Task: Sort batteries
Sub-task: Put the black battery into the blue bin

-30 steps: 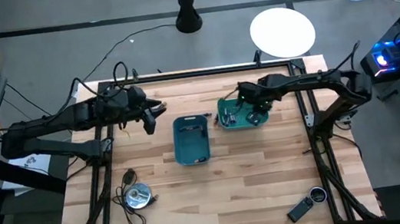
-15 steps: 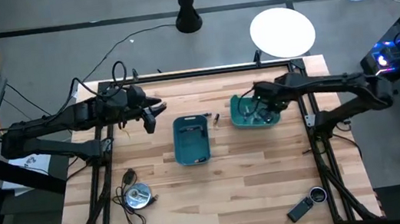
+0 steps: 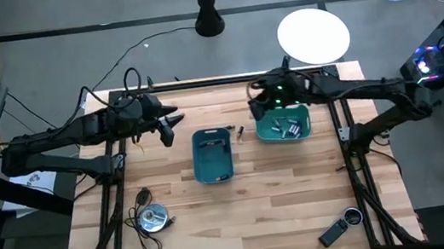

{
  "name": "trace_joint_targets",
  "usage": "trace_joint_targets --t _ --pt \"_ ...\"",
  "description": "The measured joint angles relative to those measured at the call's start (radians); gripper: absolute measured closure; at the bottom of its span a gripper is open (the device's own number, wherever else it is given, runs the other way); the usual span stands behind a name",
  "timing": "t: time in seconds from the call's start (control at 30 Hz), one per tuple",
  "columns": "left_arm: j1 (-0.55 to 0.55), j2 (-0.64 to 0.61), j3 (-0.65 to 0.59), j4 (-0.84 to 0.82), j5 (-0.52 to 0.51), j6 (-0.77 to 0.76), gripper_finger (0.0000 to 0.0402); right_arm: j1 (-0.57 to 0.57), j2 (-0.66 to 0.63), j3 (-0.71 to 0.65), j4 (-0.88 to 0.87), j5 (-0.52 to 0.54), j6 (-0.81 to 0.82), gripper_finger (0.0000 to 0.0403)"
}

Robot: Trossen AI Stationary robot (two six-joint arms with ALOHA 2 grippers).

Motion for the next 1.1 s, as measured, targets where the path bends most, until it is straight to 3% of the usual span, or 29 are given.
trace_joint_targets --t 0.13,0.33,0.5,0.6,0.8,1.0,1.1 --pt "0.070 0.050 0.001 -0.041 -0.140 -0.027 0.0243 0.007 0.070 0.094 -0.001 -0.046 -0.035 0.0403" --pt "0.355 0.306 0.025 -0.181 0.149 0.013 0.0240 0.015 0.081 0.232 -0.025 -0.048 -0.081 0.0403" --pt "0.481 0.552 0.082 -0.247 0.163 0.045 0.0224 0.023 0.081 0.327 -0.105 -0.043 -0.079 0.0403" --pt "0.518 0.663 0.115 -0.240 0.190 0.080 0.0217 0.046 0.081 0.349 -0.128 -0.023 -0.079 0.0403" --pt "0.541 0.816 0.167 -0.241 0.345 0.159 0.0216 0.097 0.081 0.350 -0.163 0.038 -0.054 0.0402" --pt "0.539 0.888 0.171 -0.244 0.243 0.150 0.0216 0.133 0.081 0.350 -0.209 0.086 -0.032 0.0402" --pt "0.540 0.922 0.173 -0.244 0.243 0.174 0.0216 0.148 0.081 0.350 -0.214 0.104 -0.031 0.0402"
